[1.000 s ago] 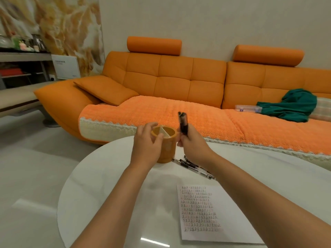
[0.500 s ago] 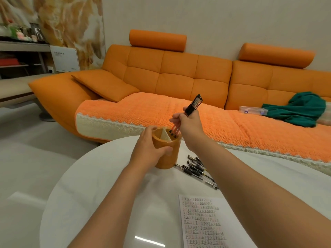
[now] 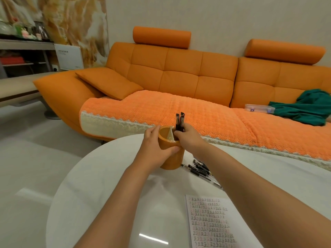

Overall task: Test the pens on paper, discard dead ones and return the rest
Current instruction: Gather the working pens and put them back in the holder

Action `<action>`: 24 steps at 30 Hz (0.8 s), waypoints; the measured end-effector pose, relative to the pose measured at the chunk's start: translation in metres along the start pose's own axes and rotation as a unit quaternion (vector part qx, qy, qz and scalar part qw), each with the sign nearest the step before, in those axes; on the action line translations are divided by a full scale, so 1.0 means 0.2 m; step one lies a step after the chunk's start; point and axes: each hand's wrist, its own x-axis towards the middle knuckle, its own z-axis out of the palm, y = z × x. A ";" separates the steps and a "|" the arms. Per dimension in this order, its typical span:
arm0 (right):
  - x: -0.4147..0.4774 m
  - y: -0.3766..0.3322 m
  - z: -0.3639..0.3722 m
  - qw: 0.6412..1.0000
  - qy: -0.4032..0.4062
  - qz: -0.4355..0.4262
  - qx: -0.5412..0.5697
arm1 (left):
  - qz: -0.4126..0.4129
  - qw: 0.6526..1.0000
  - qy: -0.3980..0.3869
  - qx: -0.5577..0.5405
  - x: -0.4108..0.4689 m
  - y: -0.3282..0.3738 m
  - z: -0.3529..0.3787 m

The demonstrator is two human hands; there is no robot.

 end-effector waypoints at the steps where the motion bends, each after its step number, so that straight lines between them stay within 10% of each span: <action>1: -0.01 0.01 0.00 1.000 -0.003 -0.012 0.003 | 0.001 1.000 0.008 0.000 0.00 0.00 0.01; 14: -0.04 0.00 -0.06 0.991 -0.024 -0.053 -0.119 | 0.014 0.997 0.006 0.072 -0.03 0.04 -0.02; 21: -0.22 0.10 -0.22 0.986 0.020 -0.073 -0.147 | 0.168 0.962 0.195 0.094 -0.13 0.21 0.03; 24: -0.30 0.22 -0.29 0.968 0.007 -0.065 -0.244 | 0.215 0.963 0.152 0.063 -0.19 0.27 0.09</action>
